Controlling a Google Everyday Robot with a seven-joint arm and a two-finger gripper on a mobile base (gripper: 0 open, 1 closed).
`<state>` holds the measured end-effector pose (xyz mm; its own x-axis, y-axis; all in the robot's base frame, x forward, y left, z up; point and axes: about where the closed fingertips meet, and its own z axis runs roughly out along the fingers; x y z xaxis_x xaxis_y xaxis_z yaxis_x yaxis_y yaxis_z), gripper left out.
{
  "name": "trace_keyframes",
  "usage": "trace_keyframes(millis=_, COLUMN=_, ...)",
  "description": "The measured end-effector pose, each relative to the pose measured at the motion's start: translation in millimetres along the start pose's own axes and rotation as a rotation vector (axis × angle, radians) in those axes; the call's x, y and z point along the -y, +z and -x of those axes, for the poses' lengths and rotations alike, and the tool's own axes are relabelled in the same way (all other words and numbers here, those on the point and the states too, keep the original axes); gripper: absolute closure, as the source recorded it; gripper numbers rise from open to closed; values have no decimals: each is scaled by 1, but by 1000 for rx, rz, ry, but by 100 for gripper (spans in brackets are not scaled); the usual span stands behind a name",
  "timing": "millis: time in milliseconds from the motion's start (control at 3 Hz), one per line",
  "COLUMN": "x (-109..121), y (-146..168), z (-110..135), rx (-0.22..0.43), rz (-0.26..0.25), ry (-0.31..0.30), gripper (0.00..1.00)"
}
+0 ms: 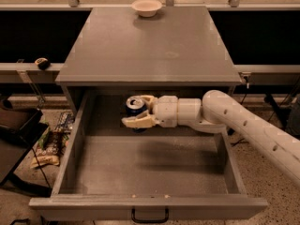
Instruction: Place pepsi can into top drawer
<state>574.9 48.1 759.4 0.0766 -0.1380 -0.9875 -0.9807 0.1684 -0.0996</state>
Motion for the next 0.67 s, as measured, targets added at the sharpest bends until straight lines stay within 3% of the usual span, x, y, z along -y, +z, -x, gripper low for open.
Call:
trace_keyframes(millis=333, x=-19, y=32, z=13, rx=30, rz=72, ry=-32, gripper=100)
trace_keyframes(millis=667, x=-41, y=57, z=7, rx=47, rz=111, ry=0, gripper=100)
